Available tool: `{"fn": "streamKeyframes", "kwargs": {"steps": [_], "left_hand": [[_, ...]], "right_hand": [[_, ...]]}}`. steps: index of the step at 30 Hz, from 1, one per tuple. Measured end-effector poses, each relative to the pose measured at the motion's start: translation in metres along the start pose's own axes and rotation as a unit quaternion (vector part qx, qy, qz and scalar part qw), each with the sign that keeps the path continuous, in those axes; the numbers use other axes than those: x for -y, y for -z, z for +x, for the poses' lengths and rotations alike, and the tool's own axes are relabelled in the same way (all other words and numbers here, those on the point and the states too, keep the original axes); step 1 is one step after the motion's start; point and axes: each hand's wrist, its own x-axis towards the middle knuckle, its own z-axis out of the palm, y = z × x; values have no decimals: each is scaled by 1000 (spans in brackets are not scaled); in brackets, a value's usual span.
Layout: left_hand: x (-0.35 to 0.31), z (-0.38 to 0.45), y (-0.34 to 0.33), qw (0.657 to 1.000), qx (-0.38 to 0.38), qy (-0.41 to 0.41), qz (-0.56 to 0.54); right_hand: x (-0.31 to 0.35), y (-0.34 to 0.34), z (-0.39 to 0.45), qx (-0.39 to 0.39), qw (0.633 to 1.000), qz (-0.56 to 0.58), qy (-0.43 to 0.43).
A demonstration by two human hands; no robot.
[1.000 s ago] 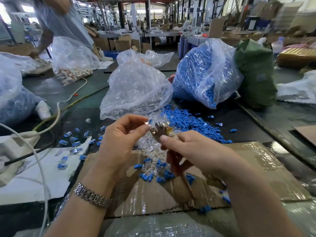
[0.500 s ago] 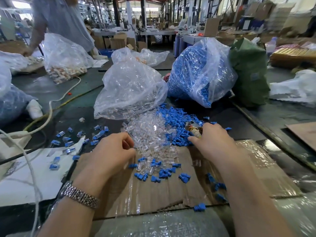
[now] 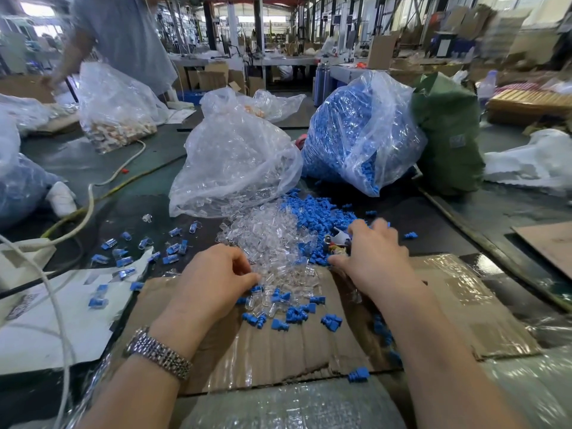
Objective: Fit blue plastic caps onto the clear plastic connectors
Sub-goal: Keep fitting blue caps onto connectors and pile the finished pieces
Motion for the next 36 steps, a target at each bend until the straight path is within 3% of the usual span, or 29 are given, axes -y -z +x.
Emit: {"fn": "streamKeyframes", "kwargs": {"steps": [3,5,8,15,21,26,32,36], "left_hand": [[1,0,0,1000,0,1,-4],[2,1,-1,1000,-9,3,-11],[2,0,0,1000,-8,-6,-28],[-1,-2,-2,999,-9,-38,-22],[1,-2,4,998,0,-23,-54],[1,-3,5,998,22,-24,-53],[-3,-3,10,989,11,-26,-145],[-9,-6,15,971,25,-38,-235]], "right_hand": [[7,-2,1,-61,994,-24,91],[12,-5,1,-46,990,-63,118],[16,-12,2,-21,988,-95,124],[19,-18,2,-44,981,-116,149],[17,-12,-1,1,980,-102,174],[17,-9,-3,41,979,-42,193],[13,-8,1,13,982,-6,187],[16,-3,-4,-22,969,148,198]]}}
